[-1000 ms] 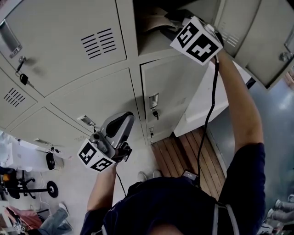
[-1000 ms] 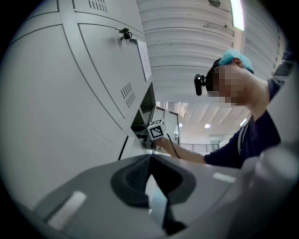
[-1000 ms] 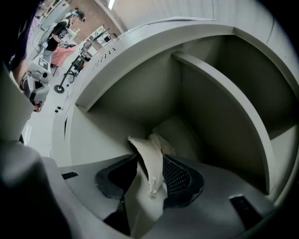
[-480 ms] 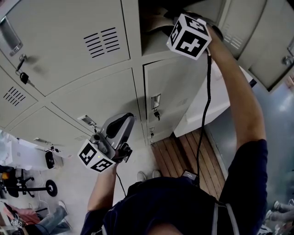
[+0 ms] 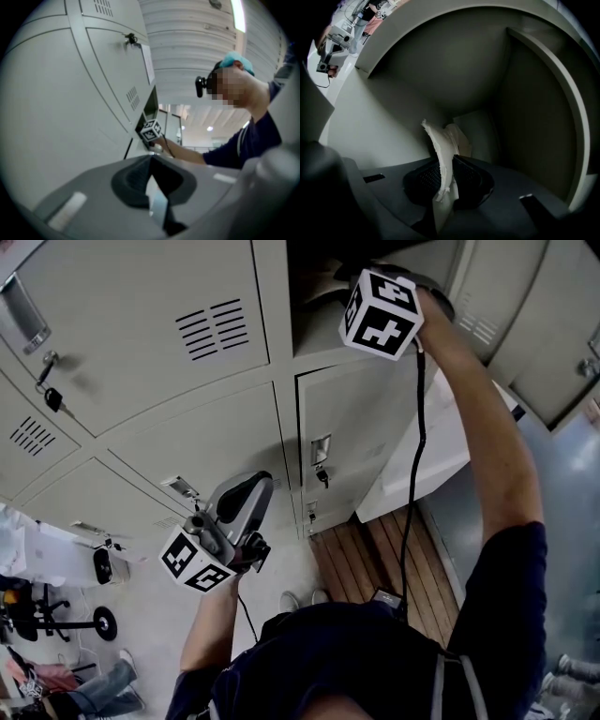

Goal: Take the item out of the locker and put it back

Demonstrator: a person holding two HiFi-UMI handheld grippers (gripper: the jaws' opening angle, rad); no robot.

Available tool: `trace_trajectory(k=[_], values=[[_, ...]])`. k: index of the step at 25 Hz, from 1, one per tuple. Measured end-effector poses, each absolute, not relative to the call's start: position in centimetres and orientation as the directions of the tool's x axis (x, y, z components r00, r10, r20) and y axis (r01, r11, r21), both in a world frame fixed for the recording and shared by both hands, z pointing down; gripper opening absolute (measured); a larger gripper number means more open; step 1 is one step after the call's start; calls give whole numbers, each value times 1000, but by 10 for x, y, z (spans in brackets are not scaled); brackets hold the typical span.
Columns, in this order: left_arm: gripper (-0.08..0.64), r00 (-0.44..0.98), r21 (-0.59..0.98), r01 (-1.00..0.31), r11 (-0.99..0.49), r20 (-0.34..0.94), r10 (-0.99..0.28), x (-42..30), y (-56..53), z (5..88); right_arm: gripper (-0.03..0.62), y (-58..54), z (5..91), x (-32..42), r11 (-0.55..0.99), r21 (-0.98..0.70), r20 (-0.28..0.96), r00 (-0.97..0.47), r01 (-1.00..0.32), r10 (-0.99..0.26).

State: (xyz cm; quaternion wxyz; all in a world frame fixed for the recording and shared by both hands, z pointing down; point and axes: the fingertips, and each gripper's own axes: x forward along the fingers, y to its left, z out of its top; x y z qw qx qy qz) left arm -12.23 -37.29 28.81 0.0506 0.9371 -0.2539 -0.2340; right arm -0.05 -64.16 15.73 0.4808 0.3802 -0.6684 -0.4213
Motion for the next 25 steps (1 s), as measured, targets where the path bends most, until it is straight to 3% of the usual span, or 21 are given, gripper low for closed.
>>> trace_trajectory(k=[25], values=[[3, 788, 162, -448, -879, -393, -474, -84, -344, 275, 21, -569, 103, 33, 167, 957, 93, -294, -236, -951]])
